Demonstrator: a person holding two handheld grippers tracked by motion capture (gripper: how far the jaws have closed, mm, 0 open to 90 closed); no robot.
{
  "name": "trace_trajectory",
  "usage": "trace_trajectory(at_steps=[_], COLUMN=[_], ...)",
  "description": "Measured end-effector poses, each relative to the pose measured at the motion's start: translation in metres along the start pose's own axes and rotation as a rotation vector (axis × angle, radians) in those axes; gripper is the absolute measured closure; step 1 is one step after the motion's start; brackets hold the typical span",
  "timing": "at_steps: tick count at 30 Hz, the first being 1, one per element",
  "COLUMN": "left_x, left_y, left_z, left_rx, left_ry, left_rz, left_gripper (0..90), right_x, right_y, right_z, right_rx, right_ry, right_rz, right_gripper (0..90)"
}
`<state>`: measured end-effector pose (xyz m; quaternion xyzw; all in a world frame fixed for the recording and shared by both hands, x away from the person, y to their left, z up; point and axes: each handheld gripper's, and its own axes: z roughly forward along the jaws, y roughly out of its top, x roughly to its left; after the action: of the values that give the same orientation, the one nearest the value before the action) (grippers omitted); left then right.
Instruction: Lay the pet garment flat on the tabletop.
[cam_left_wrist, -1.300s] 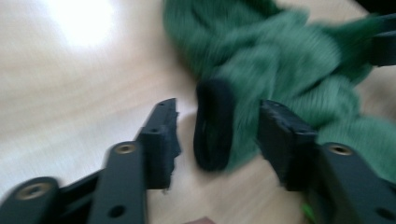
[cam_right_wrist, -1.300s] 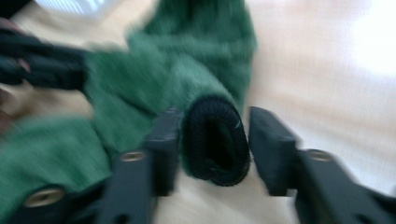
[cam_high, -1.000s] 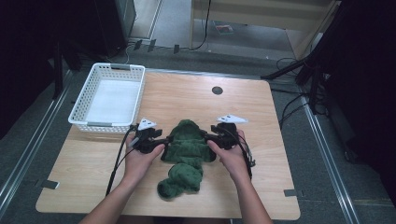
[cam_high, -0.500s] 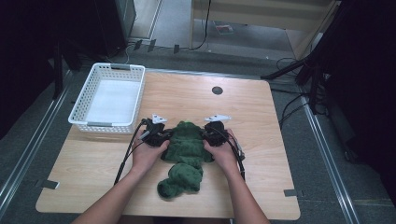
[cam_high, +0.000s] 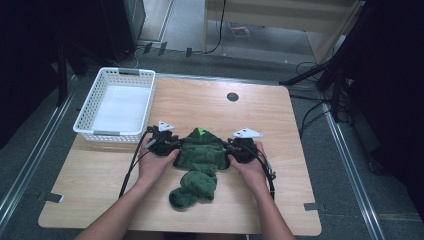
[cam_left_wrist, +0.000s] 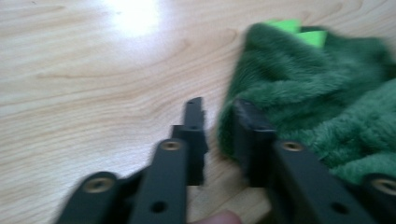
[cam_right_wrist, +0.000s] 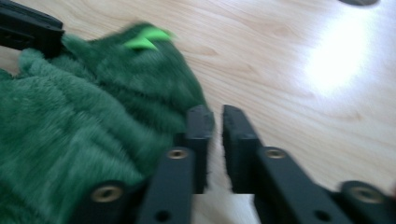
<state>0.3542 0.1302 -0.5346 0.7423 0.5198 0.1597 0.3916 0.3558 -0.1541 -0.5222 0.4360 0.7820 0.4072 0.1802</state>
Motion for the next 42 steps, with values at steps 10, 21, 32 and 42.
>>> trace_trajectory(at_steps=[10,21,32,42], left_x=[-0.002,0.000,-0.007,0.003], left_y=[0.019,0.006,0.026,0.019], left_z=[0.006,0.017,0.015,0.006], left_rx=[-0.066,0.056,-0.045,-0.020], left_ry=[-0.001,0.017,0.050,0.000], left_rz=[-0.091,-0.072,0.002,-0.054], left_gripper=[60.7,60.6,90.0,55.9], right_x=[-0.001,0.009,0.022,-0.003], right_y=[0.038,0.017,0.030,0.011], right_z=[0.012,0.051,0.028,0.019], right_rx=[-0.058,0.131,-0.042,0.018], right_ry=[0.021,0.055,-0.058,0.048], right_rz=[0.164,0.173,0.014,0.124], right_gripper=[67.7,64.5,89.1,59.9])
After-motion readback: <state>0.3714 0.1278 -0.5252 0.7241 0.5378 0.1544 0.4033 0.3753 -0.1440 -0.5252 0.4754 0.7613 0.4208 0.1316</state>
